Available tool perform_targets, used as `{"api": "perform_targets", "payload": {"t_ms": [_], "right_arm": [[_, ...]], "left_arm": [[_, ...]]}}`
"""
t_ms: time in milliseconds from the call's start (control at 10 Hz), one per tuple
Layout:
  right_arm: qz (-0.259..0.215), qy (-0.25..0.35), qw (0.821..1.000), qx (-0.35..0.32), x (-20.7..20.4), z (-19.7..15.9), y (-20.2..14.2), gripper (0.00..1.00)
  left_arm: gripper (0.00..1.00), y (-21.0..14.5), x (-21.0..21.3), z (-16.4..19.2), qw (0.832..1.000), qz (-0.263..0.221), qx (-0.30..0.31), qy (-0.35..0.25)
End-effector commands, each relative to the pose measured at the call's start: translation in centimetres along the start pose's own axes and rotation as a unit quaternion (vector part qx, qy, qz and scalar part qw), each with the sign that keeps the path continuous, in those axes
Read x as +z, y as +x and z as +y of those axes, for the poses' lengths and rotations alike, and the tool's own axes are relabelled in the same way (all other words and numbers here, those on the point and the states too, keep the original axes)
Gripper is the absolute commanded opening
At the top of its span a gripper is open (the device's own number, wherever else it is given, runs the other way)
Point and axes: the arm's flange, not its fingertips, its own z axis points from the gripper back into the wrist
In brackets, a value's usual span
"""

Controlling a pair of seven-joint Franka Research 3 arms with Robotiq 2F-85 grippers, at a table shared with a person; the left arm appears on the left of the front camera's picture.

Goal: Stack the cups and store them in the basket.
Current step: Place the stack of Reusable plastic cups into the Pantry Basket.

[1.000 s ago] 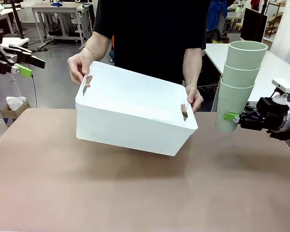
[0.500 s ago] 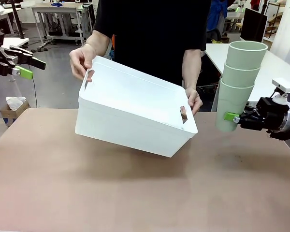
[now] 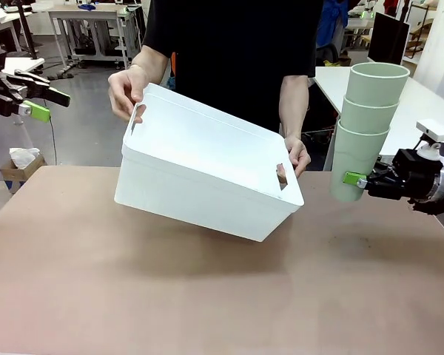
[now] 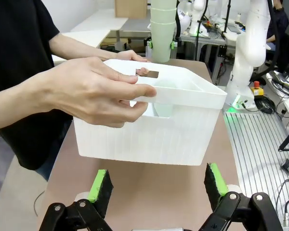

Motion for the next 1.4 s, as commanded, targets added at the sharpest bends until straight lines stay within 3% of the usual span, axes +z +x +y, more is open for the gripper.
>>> {"api": "perform_targets", "payload": {"t_ms": [0, 300, 700, 1000, 1300], "right_arm": [[0.0, 0.0, 1.0, 0.0, 0.0, 0.0, 0.0, 0.83], [0.062, -0.008, 0.998, -0.003, -4.9, -1.2, 7.6, 0.83], [0.193, 0.0, 0.981, 0.028, -15.7, -1.0, 13.8, 0.83], [0.284, -0.008, 0.958, 0.036, -21.7, -2.4, 14.0, 0.83], [0.342, -0.019, 0.938, 0.043, -24.4, -4.2, 12.5, 0.83]], "left_arm": [[1.0, 0.2, 0.0, -0.1, 1.0, -0.003, 0.003, -0.001], [1.0, 0.2, 0.0, -0.1, 1.0, -0.003, 0.003, -0.001], [1.0, 0.2, 0.0, -0.1, 1.0, -0.003, 0.003, -0.001], [1.0, 0.2, 0.0, -0.1, 1.0, -0.003, 0.003, -0.001], [1.0, 0.2, 0.0, -0.1, 1.0, -0.003, 0.003, -0.001]]}}
